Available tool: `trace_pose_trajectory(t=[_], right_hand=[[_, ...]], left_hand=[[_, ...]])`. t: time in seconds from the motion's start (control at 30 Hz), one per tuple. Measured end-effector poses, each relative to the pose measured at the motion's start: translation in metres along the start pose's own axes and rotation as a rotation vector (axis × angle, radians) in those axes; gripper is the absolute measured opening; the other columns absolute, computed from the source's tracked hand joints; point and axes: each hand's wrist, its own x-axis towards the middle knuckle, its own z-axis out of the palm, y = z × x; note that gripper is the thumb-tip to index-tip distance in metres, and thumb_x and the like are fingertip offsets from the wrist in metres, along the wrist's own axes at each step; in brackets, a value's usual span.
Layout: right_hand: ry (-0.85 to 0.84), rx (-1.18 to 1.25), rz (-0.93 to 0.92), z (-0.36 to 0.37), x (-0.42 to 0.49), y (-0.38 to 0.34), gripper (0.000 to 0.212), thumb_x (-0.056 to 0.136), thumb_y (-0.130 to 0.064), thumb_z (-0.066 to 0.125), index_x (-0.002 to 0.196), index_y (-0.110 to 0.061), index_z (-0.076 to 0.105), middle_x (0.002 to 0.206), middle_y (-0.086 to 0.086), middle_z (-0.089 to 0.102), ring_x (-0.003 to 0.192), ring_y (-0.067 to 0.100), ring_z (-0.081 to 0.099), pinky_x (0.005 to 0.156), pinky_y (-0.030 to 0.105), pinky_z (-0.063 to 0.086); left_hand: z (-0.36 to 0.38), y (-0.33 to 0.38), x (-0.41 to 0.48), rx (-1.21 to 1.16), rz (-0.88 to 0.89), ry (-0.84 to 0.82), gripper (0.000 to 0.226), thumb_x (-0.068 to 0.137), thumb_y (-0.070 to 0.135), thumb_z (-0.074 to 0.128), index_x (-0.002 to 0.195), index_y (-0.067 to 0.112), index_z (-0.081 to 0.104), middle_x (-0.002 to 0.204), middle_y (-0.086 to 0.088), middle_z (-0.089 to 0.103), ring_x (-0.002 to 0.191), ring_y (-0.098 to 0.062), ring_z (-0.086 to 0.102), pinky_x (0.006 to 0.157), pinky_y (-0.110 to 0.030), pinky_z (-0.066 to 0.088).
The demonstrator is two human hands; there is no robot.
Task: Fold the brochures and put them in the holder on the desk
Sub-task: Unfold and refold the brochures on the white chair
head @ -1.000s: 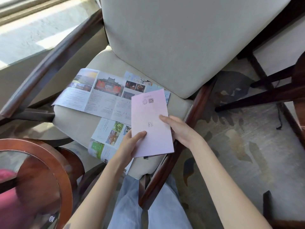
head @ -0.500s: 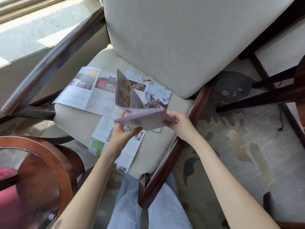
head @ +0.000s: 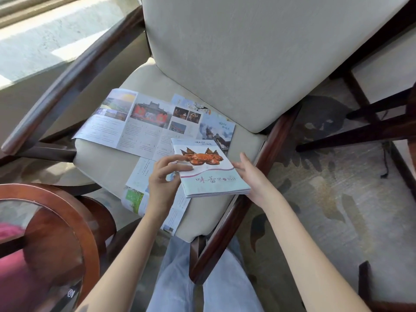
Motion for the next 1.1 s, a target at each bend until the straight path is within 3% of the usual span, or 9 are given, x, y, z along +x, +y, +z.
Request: trace_pose_trajectory(t=[0.13, 0.2, 0.3, 0.4, 0.57, 0.73, 0.93, 1.03, 1.1], right_hand=[[-0.002, -0.109, -0.137, -0.002, 0.003, -0.003, 0.027, 0.093, -0.015, 0.053, 0.118, -0.010, 0.059, 0.091, 0.002, 0.068, 0.069, 0.009, 0.065, 0.057, 0.021, 0.052], [0.028, -0.133, -0.199, -0.002, 0.005, -0.005, 0.020, 0.091, -0.007, 0.055, 0.107, -0.018, 0.058, 0.091, 0.000, 0.067, 0.066, 0.006, 0.066, 0.053, 0.018, 0.052], [0.045, -0.134, -0.272, 0.003, 0.007, -0.008, 0.020, 0.091, -0.004, 0.054, 0.103, -0.019, 0.053, 0.089, 0.001, 0.067, 0.068, 0.007, 0.066, 0.051, 0.018, 0.053], [0.077, -0.208, -0.341, 0.008, 0.009, -0.010, 0.023, 0.091, -0.002, 0.052, 0.109, -0.016, 0.050, 0.093, 0.007, 0.065, 0.073, 0.012, 0.063, 0.050, 0.016, 0.052], [0.083, -0.309, -0.391, 0.017, 0.014, -0.008, 0.020, 0.091, -0.002, 0.053, 0.106, -0.014, 0.050, 0.098, 0.011, 0.065, 0.078, 0.015, 0.062, 0.060, 0.018, 0.053], [0.177, -0.431, -0.433, 0.030, 0.024, -0.002, 0.013, 0.088, -0.005, 0.057, 0.095, -0.016, 0.057, 0.096, 0.002, 0.062, 0.091, 0.017, 0.060, 0.077, 0.034, 0.053], [0.176, -0.652, -0.479, 0.067, 0.029, 0.004, 0.013, 0.084, -0.006, 0.062, 0.090, -0.017, 0.063, 0.090, 0.001, 0.064, 0.091, 0.021, 0.063, 0.086, 0.046, 0.054], [0.108, -0.756, -0.509, 0.099, 0.028, 0.008, 0.013, 0.081, -0.004, 0.064, 0.089, -0.015, 0.065, 0.086, 0.001, 0.064, 0.086, 0.018, 0.062, 0.086, 0.047, 0.054], [0.057, -0.820, -0.529, 0.124, 0.027, 0.015, 0.013, 0.080, -0.004, 0.064, 0.091, -0.011, 0.067, 0.085, 0.003, 0.065, 0.083, 0.016, 0.062, 0.085, 0.044, 0.055]], left_hand=[[0.000, -0.005, -0.004, 0.034, 0.016, -0.017, 0.036, 0.079, -0.008, 0.065, 0.089, 0.026, 0.070, 0.121, 0.008, 0.056, 0.119, -0.011, 0.049, 0.099, -0.021, 0.043], [0.000, -0.008, -0.003, -0.040, -0.092, 0.000, 0.041, 0.086, -0.002, 0.059, 0.115, 0.026, 0.059, 0.134, 0.005, 0.048, 0.121, -0.005, 0.050, 0.097, -0.020, 0.046], [-0.001, -0.015, 0.001, -0.240, -0.356, 0.031, 0.041, 0.095, 0.013, 0.049, 0.134, 0.025, 0.043, 0.117, 0.006, 0.060, 0.088, 0.000, 0.064, 0.073, -0.020, 0.054], [-0.001, -0.017, 0.007, -0.385, -0.528, -0.020, 0.031, 0.098, 0.024, 0.041, 0.124, 0.016, 0.056, 0.098, -0.001, 0.070, 0.080, -0.011, 0.067, 0.067, -0.023, 0.052], [-0.007, -0.017, 0.006, -0.334, -0.481, 0.022, 0.017, 0.092, 0.012, 0.054, 0.099, 0.025, 0.062, 0.095, 0.002, 0.069, 0.089, -0.016, 0.064, 0.078, -0.034, 0.055], [-0.020, -0.022, 0.002, -0.269, -0.448, 0.146, 0.024, 0.085, 0.007, 0.062, 0.087, 0.031, 0.066, 0.090, 0.004, 0.064, 0.084, -0.009, 0.060, 0.071, -0.031, 0.054], [-0.048, -0.029, -0.025, -0.206, -0.410, 0.331, 0.027, 0.084, 0.008, 0.064, 0.085, 0.035, 0.065, 0.079, 0.009, 0.061, 0.072, 0.000, 0.057, 0.070, -0.023, 0.052], [-0.070, -0.033, -0.046, -0.201, -0.399, 0.455, 0.020, 0.084, 0.007, 0.064, 0.097, 0.023, 0.063, 0.080, 0.002, 0.058, 0.073, -0.007, 0.054, 0.070, -0.019, 0.049], [-0.087, -0.038, -0.061, -0.204, -0.398, 0.564, 0.023, 0.084, 0.007, 0.064, 0.104, 0.017, 0.062, 0.082, 0.002, 0.057, 0.071, -0.006, 0.053, 0.061, -0.010, 0.046]])
